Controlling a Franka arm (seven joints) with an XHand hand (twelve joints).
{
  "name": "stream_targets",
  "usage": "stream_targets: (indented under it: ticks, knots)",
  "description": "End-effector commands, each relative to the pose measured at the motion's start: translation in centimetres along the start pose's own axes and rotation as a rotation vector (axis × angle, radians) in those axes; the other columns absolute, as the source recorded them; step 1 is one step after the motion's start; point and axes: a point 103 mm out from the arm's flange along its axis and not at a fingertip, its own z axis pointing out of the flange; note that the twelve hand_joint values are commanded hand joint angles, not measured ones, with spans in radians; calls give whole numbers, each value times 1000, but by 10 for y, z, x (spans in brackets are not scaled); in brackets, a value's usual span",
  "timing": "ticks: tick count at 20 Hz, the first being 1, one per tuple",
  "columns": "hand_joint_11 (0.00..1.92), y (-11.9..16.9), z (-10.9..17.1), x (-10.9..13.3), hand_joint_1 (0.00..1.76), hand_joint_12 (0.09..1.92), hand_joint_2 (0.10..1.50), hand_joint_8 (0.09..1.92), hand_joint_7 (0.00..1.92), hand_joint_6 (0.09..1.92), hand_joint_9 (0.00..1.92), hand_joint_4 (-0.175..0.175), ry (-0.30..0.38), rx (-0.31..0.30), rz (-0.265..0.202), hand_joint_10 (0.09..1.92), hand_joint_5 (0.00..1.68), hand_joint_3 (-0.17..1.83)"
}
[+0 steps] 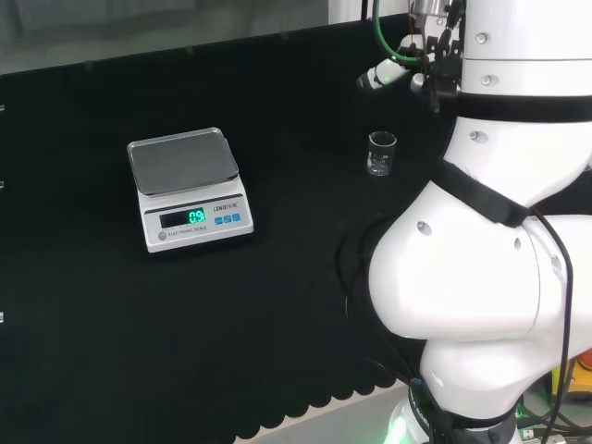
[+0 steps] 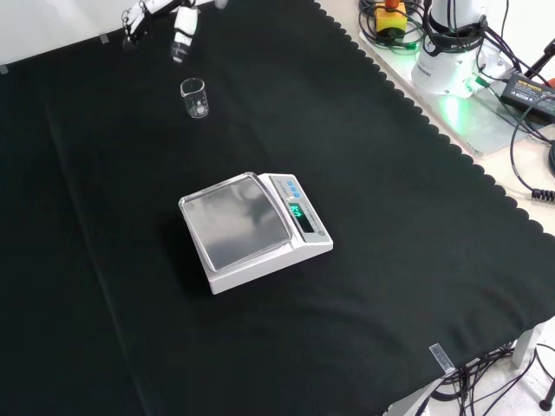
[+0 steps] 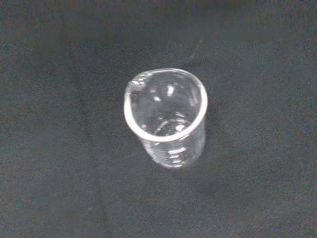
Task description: Pick up the beaker.
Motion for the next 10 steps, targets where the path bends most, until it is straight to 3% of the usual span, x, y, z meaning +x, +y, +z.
stream_targets:
  ticks: [1, 10]
  knots:
    - [3, 35, 28, -21, 438, 1590, 760, 756, 42, 87, 0, -50, 65, 89, -2, 771, 339, 43]
    - [0, 15, 46, -6, 437, 1581, 761, 757, 34, 87, 0, -52, 57, 112, -17, 748, 334, 42]
